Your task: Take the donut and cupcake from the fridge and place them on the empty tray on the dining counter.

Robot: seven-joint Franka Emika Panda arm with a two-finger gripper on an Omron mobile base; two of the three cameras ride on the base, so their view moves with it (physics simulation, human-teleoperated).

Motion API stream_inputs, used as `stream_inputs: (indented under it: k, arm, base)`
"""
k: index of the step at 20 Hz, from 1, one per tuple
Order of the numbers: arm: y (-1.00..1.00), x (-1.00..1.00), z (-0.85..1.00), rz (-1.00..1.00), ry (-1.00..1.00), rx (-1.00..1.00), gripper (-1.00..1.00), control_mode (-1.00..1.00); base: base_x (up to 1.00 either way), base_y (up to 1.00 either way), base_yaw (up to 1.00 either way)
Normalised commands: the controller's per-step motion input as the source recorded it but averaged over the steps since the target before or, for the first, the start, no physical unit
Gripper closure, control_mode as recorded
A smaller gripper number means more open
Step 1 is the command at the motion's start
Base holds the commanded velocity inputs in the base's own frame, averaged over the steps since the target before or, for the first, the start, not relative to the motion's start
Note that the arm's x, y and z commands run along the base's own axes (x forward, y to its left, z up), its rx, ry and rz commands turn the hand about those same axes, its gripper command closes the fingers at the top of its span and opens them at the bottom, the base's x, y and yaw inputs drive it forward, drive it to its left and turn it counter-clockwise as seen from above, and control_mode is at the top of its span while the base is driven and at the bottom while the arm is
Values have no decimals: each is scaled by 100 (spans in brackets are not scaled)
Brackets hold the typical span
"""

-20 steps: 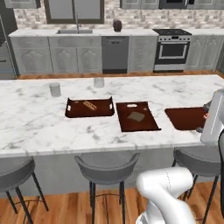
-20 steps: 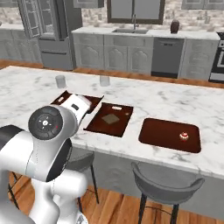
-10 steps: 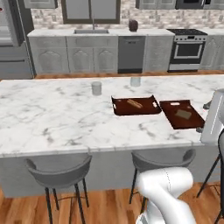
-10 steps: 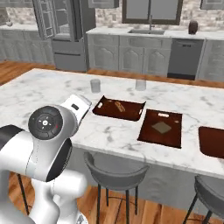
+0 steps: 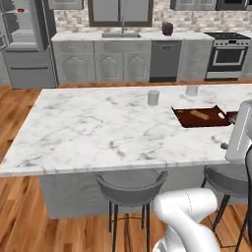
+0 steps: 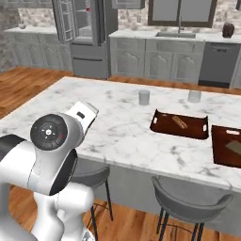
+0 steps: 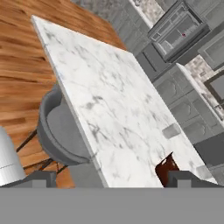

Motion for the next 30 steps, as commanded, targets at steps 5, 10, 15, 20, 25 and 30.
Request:
stream_inputs:
  k: [5,10,15,20,25,30]
  arm:
    - [0,0,0,0,0,0,-100,100]
    - [0,0,0,0,0,0,-100,100]
    - [0,0,0,0,0,0,-100,100]
    - [0,0,0,0,0,0,-100,100]
    - [0,0,0,0,0,0,-100,100]
    - [0,0,0,0,0,0,-100,100]
  base:
    - [0,100,0]
    - [0,100,0]
    - [0,100,0]
    - [0,100,0]
    - [5,100,0]
    - [26,100,0]
